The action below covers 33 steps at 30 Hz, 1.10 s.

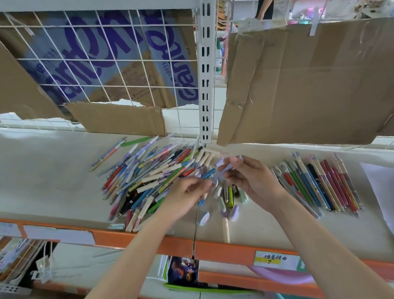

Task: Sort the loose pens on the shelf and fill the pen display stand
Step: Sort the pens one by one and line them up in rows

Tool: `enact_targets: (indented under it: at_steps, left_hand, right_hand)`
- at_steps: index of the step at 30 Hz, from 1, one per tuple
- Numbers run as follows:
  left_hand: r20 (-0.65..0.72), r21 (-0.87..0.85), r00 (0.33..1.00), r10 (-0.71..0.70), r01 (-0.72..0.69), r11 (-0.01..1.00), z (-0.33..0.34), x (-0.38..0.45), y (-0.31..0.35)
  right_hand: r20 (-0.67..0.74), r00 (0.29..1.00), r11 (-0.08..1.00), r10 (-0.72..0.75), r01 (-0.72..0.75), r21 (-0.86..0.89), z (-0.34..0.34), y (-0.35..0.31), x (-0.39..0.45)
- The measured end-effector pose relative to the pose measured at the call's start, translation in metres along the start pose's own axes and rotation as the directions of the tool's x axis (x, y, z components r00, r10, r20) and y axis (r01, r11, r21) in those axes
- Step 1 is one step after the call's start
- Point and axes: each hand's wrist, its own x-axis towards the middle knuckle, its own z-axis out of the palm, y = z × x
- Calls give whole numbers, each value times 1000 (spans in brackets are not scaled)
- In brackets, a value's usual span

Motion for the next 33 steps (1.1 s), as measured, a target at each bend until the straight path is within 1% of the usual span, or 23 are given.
enact_targets:
  at_steps: [1,2,3,4,5,6,7,8,10,11,13,14,16,17,18,21,23,25,27,29,31,32,33]
  left_hand:
    - [-58,130,996,61,-53,990,-4,4,-2]
    - [-144,260,982,118,-77,963,-9,8,-6]
    - [-236,384,956,172,-71,921,-15,11,-9]
    - [-306,499,927,215,-36,866,-20,14,-13]
    - [-345,597,906,245,11,802,-25,15,-17]
    - [-355,678,896,268,49,734,-27,17,-20]
    - [-345,742,896,280,78,665,-27,19,-24]
    - [-328,791,903,278,102,603,-26,20,-26]
    - [-307,846,917,256,139,515,-21,21,-28]
    - [-312,851,916,250,153,502,-20,22,-28]
    - [-329,847,912,244,171,503,-19,22,-27]
    - [-332,845,914,234,179,503,-19,22,-27]
    - [-334,843,920,204,195,500,-20,22,-25]
    - [-333,844,925,182,207,494,-20,23,-23]
    - [-333,844,930,154,221,488,-21,24,-22]
    - [-315,845,945,86,238,478,-22,26,-20]
    - [-313,842,948,65,244,482,-23,26,-20]
    - [-326,830,944,52,259,493,-25,25,-20]
    - [-327,838,945,35,272,473,-25,24,-20]
    - [-333,841,941,51,272,468,-24,22,-21]
    - [-364,803,925,111,251,540,-25,17,-21]
    - [-378,778,910,171,211,592,-25,14,-22]
    - [-382,754,892,241,150,640,-26,11,-22]
  right_hand:
    - [-14,1000,1000,-20,20,-9,-3,-4,2]
    - [-31,999,998,-39,38,-40,-8,-9,3]
    - [-56,997,991,-62,55,-121,-14,-14,4]
    - [-94,991,959,-96,67,-277,-21,-17,6]
    - [-137,980,871,-146,62,-488,-28,-19,8]
    - [-165,966,725,-201,33,-688,-35,-19,10]
    - [-169,956,564,-240,-4,-826,-41,-17,11]
    - [-152,955,442,-255,-25,-897,-45,-13,12]
    - [-96,971,305,-220,-25,-952,-51,-3,11]
    - [-79,981,229,-179,-36,-973,-52,2,12]
    - [-95,990,61,-104,-89,-994,-54,10,13]
    - [-119,989,-6,-93,-120,-993,-53,11,13]
    - [-138,981,-78,-133,-149,-986,-49,11,17]
    - [-122,979,-82,-164,-137,-987,-45,11,20]
    - [-97,977,-63,-189,-111,-992,-40,11,25]
    - [-16,973,54,-229,-3,-999,-24,12,51]
    - [3,970,111,-242,30,-993,-14,13,70]
    - [-6,971,155,-238,32,-987,-7,15,88]
    - [-34,981,191,-192,4,-982,-3,17,102]
    - [-67,991,180,-118,-45,-983,-1,19,111]
    - [-90,992,161,-91,-75,-984,0,22,114]
    - [-104,989,179,-106,-84,-980,0,22,114]
    - [-116,984,218,-132,-85,-972,0,21,111]
